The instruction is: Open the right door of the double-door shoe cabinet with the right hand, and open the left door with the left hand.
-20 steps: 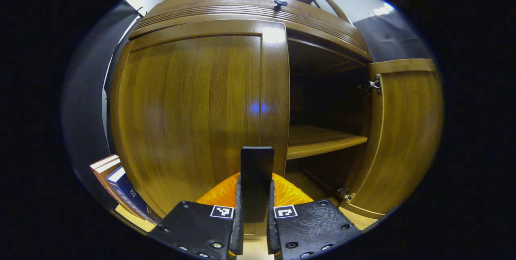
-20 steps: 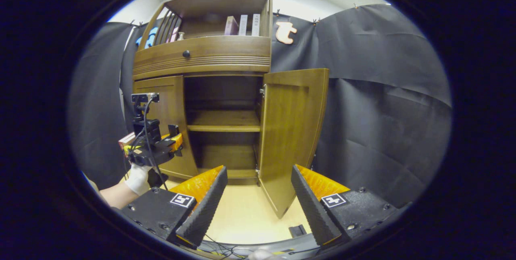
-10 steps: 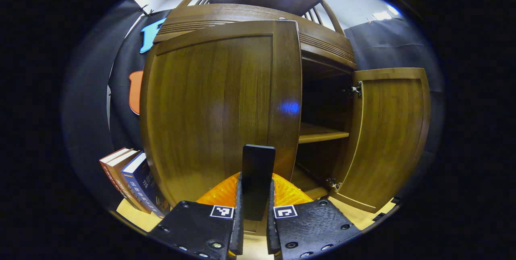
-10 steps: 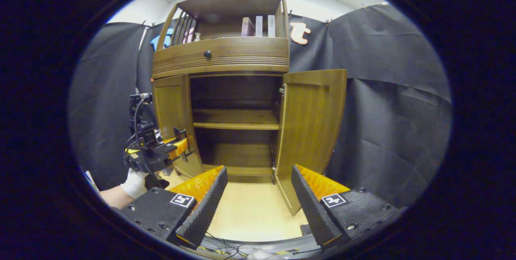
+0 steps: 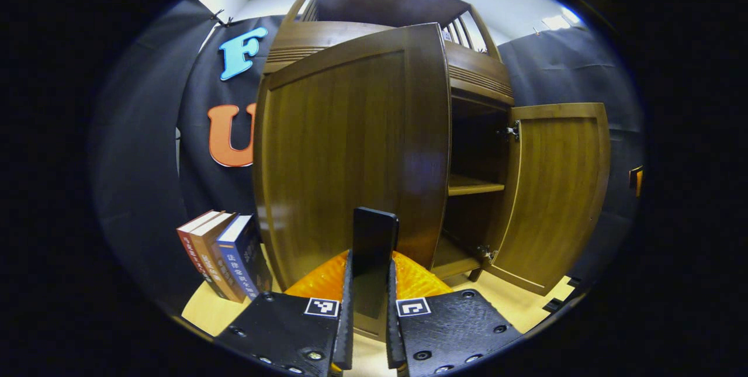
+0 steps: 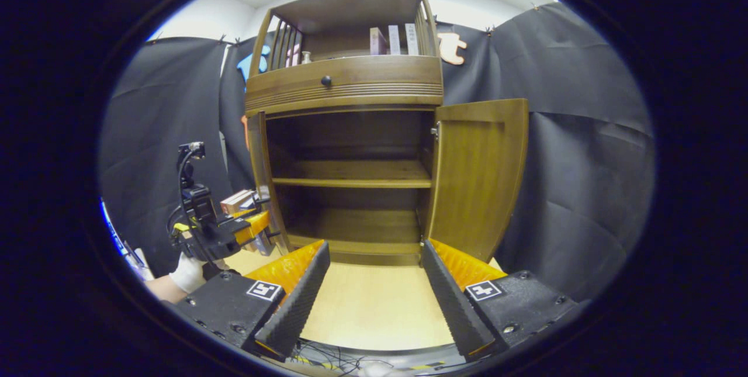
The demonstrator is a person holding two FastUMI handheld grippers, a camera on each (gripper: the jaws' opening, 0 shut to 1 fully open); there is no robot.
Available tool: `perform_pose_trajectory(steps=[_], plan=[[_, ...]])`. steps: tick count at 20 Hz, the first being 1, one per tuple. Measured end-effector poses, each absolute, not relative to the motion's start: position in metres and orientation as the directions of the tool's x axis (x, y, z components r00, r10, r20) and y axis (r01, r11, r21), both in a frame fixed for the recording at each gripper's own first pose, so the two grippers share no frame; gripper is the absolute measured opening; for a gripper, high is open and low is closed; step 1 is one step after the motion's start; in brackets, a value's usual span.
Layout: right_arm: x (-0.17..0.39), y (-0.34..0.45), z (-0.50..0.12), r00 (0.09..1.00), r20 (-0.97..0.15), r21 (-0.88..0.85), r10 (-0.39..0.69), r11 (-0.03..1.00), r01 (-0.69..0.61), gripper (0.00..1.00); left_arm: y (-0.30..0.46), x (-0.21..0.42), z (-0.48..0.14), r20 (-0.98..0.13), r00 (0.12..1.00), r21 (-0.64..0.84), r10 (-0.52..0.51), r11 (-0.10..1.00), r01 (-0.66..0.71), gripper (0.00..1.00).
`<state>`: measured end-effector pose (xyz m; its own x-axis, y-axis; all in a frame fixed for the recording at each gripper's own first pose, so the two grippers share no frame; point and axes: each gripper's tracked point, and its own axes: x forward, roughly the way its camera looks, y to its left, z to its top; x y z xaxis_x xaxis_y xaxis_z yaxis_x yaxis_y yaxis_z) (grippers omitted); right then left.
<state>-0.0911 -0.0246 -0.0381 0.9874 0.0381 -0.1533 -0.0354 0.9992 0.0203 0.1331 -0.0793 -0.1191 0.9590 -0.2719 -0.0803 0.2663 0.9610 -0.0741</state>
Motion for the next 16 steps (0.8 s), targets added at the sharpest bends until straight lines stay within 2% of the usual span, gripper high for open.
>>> perform_pose_trajectory(steps=[7, 8, 9, 10, 11, 12, 13, 16], plan=[[-0.090, 0.003, -0.047, 0.978, -0.165, 0.034, 0.126, 0.992, -0.122, 1.00, -0.031, 0.107, -0.120, -0.086, 0.977, -0.060, -0.196, 0.980, 0.192, 0.21], [-0.088, 0.007, -0.048, 0.976, -0.167, 0.033, 0.137, 0.991, -0.134, 1.00, -0.023, 0.104, -0.116, -0.076, 0.980, -0.059, -0.183, 0.982, 0.178, 0.29], [-0.088, 0.010, -0.047, 0.975, -0.168, 0.033, 0.147, 0.989, -0.143, 1.00, -0.014, 0.103, -0.112, -0.062, 0.984, -0.051, -0.164, 0.986, 0.161, 0.21], [-0.086, 0.013, -0.048, 0.973, -0.168, 0.036, 0.158, 0.987, -0.155, 0.99, -0.004, 0.101, -0.119, -0.083, 0.987, -0.053, -0.137, 0.990, 0.133, 0.21], [-0.085, 0.016, -0.047, 0.971, -0.167, 0.038, 0.170, 0.985, -0.166, 0.99, 0.004, 0.102, -0.116, -0.065, 0.991, -0.041, -0.121, 0.992, 0.118, 0.08], [-0.086, 0.018, -0.047, 0.970, -0.163, 0.038, 0.179, 0.984, -0.175, 1.00, 0.016, 0.097, -0.117, -0.072, 0.993, -0.039, -0.089, 0.995, 0.086, 0.17], [-0.085, 0.021, -0.047, 0.969, -0.162, 0.036, 0.186, 0.983, -0.182, 1.00, 0.027, 0.092, -0.117, -0.071, 0.995, -0.035, -0.065, 0.997, 0.062, 0.04], [-0.083, 0.029, -0.049, 0.963, -0.167, 0.033, 0.210, 0.978, -0.207, 1.00, 0.047, 0.092, -0.119, -0.067, 0.996, -0.031, -0.063, 0.998, 0.061, 0.02]])
